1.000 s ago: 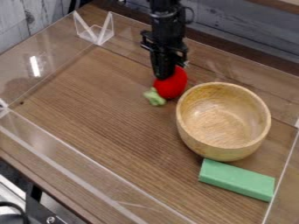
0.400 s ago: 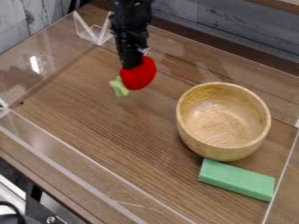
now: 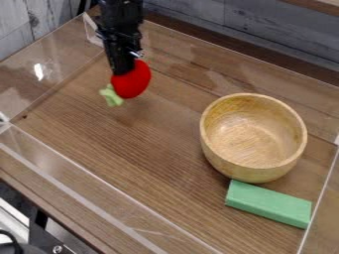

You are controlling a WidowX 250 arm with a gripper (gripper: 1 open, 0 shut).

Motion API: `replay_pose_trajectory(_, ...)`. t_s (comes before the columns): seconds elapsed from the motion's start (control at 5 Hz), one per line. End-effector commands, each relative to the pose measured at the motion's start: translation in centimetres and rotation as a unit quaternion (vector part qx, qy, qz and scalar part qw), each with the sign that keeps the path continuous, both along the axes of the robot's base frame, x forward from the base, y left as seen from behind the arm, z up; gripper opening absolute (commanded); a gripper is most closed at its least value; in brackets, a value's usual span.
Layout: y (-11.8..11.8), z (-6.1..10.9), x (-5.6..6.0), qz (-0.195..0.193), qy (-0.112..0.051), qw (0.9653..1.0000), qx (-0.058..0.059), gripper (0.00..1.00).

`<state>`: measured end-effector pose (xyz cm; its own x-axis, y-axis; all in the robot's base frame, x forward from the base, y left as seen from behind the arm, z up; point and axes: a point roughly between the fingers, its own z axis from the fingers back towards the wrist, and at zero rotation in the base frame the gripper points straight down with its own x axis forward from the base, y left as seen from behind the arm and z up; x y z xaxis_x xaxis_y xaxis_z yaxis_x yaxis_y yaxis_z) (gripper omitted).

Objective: Move the red object to the left side of the table

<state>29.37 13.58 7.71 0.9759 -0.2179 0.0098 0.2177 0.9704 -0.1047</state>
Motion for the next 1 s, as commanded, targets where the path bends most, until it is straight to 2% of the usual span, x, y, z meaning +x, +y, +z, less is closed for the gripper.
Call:
replay_pose_trajectory(0.0, 2.3, 1.7, 0.4, 0.032, -0.028, 0.9989, 0.021, 0.0)
replay_pose_trajectory(0.2, 4.5, 1.4, -0.4, 0.034, -0.028, 0.9989, 0.015, 0.0)
replay_pose_trajectory(0.4, 6.8, 0.3, -1.2, 0.018, -0.03, 0.9994, 0.005, 0.0)
replay_pose_trajectory(0.6, 8.1, -0.4, -1.5, 0.007, -0.028, 0.9996, -0.007, 0.0)
replay_pose_trajectory(0.8, 8.2, -0.7, -1.4, 0.054, -0.028, 0.998, -0.019, 0.0)
